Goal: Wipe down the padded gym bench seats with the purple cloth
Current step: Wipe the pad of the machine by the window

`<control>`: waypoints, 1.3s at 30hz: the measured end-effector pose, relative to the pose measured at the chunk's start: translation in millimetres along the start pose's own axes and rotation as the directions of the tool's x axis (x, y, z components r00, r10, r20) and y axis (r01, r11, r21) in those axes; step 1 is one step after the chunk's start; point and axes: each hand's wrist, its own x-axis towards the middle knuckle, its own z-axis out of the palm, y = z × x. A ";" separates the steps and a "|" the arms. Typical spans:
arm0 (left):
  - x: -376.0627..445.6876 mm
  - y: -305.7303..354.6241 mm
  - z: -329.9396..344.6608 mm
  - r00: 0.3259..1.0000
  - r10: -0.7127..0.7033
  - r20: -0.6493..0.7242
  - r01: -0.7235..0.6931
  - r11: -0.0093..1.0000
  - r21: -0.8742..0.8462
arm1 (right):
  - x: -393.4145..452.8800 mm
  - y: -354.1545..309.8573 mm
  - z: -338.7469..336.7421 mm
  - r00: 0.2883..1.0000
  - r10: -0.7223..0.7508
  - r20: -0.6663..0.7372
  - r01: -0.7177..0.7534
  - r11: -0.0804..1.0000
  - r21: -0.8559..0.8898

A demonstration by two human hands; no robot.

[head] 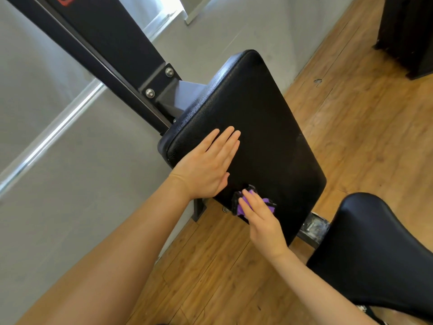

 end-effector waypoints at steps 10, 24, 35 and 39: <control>0.1 1.3 7.0 1.000 -0.004 -0.014 0.004 0.999 -0.041 | 64.4 74.9 -71.7 0.888 0.417 -0.195 -0.411 0.909 0.074; 1.1 1.9 4.4 1.000 -0.008 -0.013 0.008 1.000 -0.010 | 3.6 18.5 -19.5 0.871 0.490 -0.025 -0.465 0.841 0.274; 0.3 2.3 1.6 1.000 -0.011 0.001 0.011 1.000 0.010 | 16.9 -3.0 -21.9 0.989 -0.110 0.097 0.114 0.993 -0.028; -0.1 2.9 2.1 1.000 -0.010 0.006 0.010 1.000 0.014 | 5.3 28.6 -16.4 0.974 -0.178 0.140 0.191 0.978 -0.081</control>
